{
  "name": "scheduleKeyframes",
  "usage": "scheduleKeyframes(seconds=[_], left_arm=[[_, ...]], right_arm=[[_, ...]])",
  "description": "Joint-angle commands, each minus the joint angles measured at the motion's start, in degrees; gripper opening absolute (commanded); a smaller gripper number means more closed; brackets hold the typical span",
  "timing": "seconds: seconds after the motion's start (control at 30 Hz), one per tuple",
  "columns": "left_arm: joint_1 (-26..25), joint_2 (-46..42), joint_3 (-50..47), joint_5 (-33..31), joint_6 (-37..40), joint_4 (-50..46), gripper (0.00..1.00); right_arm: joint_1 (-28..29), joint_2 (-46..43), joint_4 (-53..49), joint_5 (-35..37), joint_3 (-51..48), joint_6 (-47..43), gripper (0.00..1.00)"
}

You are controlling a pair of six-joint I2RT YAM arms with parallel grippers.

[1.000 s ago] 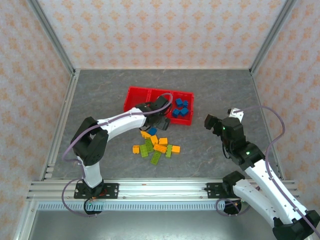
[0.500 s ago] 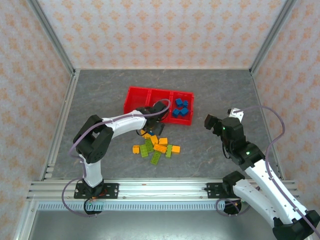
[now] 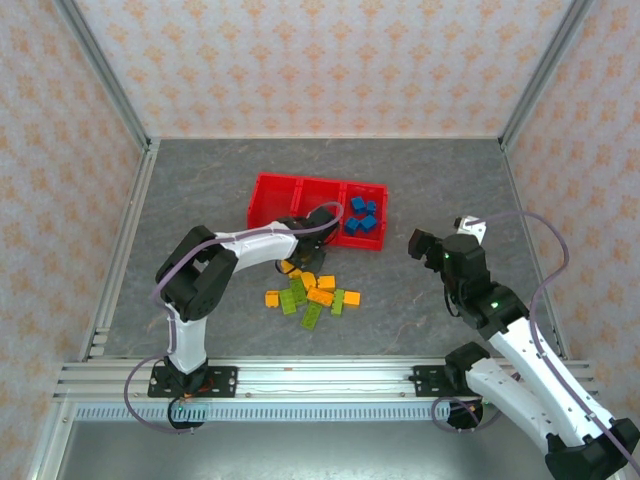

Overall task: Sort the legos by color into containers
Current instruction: Pick up the lego from the center of the table, then place the lego in the container.

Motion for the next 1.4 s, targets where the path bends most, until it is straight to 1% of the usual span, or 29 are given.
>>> scheduleKeyframes(seconds=[0.0, 0.17, 0.23, 0.33, 0.43, 0.53, 0.67, 0.77, 0.8, 0.93, 1.1, 1.23, 1.37], left_arm=[[0.6, 1.8, -0.6, -1.5, -0.8, -0.1, 0.39], [0.5, -0.4, -1.0, -2.6, -1.9, 0.6, 0.28], [0.2, -3.7, -1.8, -4.4, -2.7, 2.0, 0.23], [-0.6, -8.6, -2.4, -6.0, -3.7, 3.6, 0.23], [-1.3, -12.0, -1.6, -6.3, -4.5, 4.2, 0.23], [-1.9, -13.6, 1.0, -6.7, -5.0, 3.7, 0.21], [-2.2, -13.5, 5.9, -6.6, -4.9, 4.3, 0.21], [-2.2, -11.4, 11.2, -5.9, -4.5, 5.4, 0.21], [-2.2, -10.0, 13.7, -5.5, -4.3, 5.3, 0.23], [-2.2, -3.3, 23.0, -3.1, -4.2, 5.2, 0.25], [-2.2, 5.4, 32.0, -1.5, -5.4, 5.7, 0.25], [-2.2, 10.6, 36.7, -1.3, -6.7, 7.0, 0.24], [-2.2, 13.7, 38.4, -2.4, -7.7, 9.1, 0.25]], right_arm=[[-0.1, -0.1, 0.7, 0.7, -0.8, 0.5, 1.0], [-0.1, -0.1, 0.7, 0.7, -0.8, 0.6, 1.0], [-0.1, -0.1, 0.7, 0.7, -0.8, 0.5, 1.0], [-0.1, 0.0, 0.7, 0.6, -0.8, 0.5, 1.0], [-0.1, 0.0, 0.7, 0.7, -0.8, 0.5, 1.0], [-0.1, 0.0, 0.6, 0.8, -0.7, 0.5, 1.0], [0.0, -0.1, 0.6, 0.9, -0.7, 0.5, 1.0], [-0.1, -0.1, 0.6, 0.9, -0.6, 0.5, 1.0], [-0.1, -0.1, 0.6, 0.9, -0.6, 0.6, 1.0], [0.0, -0.4, 0.6, 1.0, -0.5, 0.5, 1.0], [-0.1, -0.6, 0.5, 1.0, -0.6, 0.6, 1.0], [-0.1, -0.6, 0.6, 1.0, -0.5, 0.5, 1.0], [-0.1, -0.6, 0.6, 1.0, -0.5, 0.5, 1.0]])
